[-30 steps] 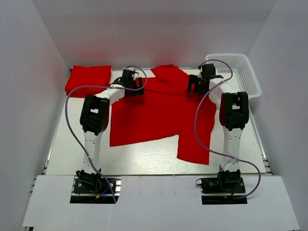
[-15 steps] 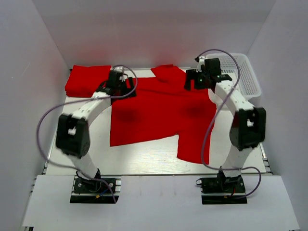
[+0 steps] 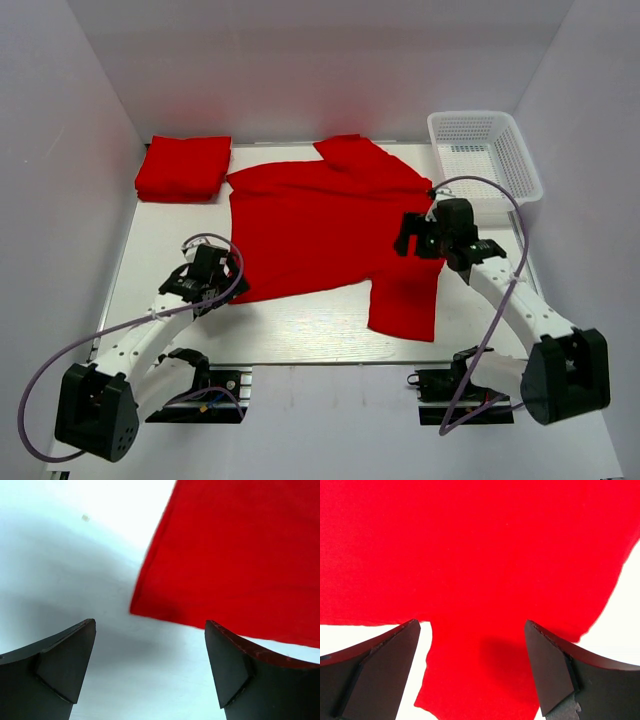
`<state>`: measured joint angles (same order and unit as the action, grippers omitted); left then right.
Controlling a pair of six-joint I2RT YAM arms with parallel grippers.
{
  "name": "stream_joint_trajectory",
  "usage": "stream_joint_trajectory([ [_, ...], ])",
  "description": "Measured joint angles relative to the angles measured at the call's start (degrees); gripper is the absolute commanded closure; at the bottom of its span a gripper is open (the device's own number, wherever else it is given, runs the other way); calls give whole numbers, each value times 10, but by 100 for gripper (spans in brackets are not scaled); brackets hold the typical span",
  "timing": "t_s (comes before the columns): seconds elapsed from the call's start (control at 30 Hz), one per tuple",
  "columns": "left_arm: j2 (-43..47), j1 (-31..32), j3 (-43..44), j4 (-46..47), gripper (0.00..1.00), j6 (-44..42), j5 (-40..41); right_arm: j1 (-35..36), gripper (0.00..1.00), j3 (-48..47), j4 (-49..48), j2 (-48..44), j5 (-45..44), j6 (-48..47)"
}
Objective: Fold and stack the t-shirts
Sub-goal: Flatten the tshirt out
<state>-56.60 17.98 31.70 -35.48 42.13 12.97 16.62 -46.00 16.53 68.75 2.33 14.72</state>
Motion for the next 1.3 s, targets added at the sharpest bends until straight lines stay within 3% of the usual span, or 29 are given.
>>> stream_joint_trajectory([
  [0.13,9,2,-31,-3,2,17,2,0,10,23,-1,-50,-21,17],
  [0.37,-52,2,-40,34,20,23,10,-1,10,50,3,-75,-37,30],
  [0.47,-66,1,-41,55,32,21,20,-1,10,66,6,-79,-37,32],
  [0.6,-73,-3,-49,91,58,21,22,-1,10,93,14,-103,-37,35],
  [0.77,-80,-3,-59,130,69,18,15,-1,10,123,32,-140,-44,44],
  [0.83,-81,-3,-63,142,94,18,11,-1,10,129,45,-150,-52,49],
  [0.87,-81,-3,-67,152,100,19,7,-1,10,131,51,-155,-56,51],
  [1.3,-8,-3,-99,160,100,3,-31,-1,10,197,143,-203,-51,130],
])
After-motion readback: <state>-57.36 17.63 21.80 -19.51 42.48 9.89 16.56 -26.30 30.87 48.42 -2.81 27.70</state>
